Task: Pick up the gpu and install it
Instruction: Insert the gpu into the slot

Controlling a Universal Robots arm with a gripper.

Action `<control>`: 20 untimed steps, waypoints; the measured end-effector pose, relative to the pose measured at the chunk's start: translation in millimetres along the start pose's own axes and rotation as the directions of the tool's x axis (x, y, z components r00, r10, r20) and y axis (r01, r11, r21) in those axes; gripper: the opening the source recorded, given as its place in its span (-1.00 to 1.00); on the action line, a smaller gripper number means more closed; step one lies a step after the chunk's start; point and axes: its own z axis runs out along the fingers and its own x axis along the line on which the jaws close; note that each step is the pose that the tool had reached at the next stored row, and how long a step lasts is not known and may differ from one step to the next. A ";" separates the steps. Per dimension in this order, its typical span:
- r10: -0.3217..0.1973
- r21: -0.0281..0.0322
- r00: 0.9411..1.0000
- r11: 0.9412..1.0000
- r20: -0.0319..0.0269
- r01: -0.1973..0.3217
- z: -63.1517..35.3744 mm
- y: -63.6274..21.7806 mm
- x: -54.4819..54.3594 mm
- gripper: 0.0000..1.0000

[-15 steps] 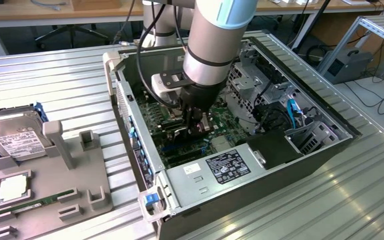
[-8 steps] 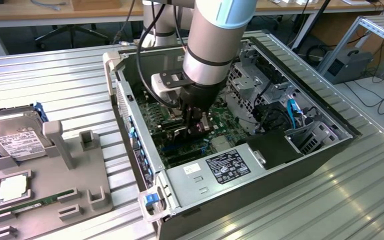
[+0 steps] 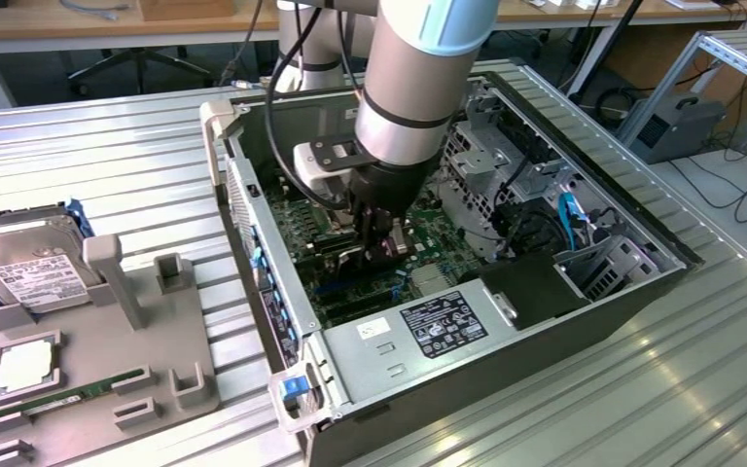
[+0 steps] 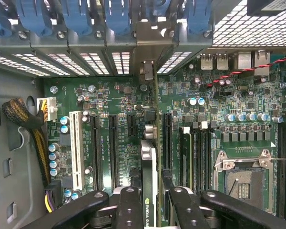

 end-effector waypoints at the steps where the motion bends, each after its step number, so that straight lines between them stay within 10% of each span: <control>1: 0.000 0.000 1.000 1.000 0.000 0.000 0.0 0.1 -0.1 -0.47; 20: 0.002 0.000 1.000 1.000 0.000 -0.002 0.2 1.8 -1.3 -0.33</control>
